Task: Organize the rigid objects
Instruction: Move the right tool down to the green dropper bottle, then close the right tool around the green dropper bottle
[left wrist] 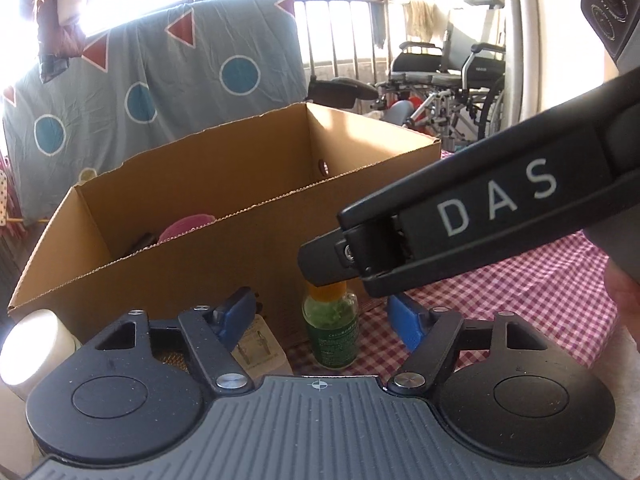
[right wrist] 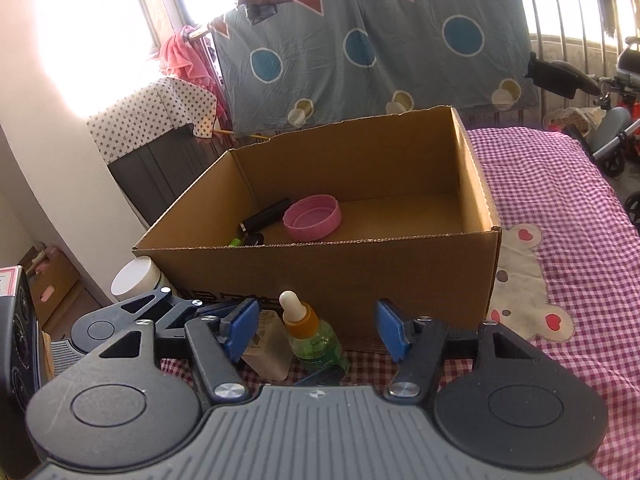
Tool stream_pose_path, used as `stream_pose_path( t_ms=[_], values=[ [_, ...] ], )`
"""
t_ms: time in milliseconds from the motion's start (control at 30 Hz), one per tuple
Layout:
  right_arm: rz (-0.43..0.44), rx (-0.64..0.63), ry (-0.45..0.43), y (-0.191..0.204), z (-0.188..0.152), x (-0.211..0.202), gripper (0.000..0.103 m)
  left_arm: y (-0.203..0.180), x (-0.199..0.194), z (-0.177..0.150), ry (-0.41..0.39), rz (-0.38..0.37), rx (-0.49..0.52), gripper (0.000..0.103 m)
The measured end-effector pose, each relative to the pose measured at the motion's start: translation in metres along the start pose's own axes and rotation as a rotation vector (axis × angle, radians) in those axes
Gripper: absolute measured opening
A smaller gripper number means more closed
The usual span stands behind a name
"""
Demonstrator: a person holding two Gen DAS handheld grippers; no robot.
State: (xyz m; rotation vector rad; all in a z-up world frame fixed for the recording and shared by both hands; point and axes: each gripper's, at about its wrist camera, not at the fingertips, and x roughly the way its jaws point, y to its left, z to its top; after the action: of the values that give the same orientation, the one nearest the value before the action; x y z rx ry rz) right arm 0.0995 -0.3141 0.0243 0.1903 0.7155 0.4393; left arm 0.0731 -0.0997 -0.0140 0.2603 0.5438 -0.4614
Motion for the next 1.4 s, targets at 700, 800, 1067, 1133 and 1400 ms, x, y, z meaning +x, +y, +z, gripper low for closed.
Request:
stream_pose_path(
  t_ms=[700, 800, 1067, 1133, 1400],
  values=[
    [0.012, -0.004, 0.011, -0.008, 0.0, -0.008, 0.019, -0.003, 0.003, 0.006, 0.034, -0.109, -0.122, 0.031],
    [-0.014, 0.014, 0.012, -0.014, -0.004, -0.019, 0.019, -0.013, -0.001, 0.007, 0.031, -0.15, -0.119, 0.031],
    [-0.03, 0.062, -0.001, -0.031, -0.012, -0.034, 0.018, -0.025, 0.006, 0.007, 0.064, -0.177, -0.056, 0.034],
    [-0.026, 0.066, -0.001, -0.032, -0.012, -0.034, 0.018, -0.027, 0.012, 0.005, 0.091, -0.173, -0.047, 0.034],
    [-0.026, 0.065, 0.005, -0.029, -0.011, -0.031, 0.018, -0.024, 0.028, -0.001, 0.115, -0.174, -0.039, 0.032]
  ],
)
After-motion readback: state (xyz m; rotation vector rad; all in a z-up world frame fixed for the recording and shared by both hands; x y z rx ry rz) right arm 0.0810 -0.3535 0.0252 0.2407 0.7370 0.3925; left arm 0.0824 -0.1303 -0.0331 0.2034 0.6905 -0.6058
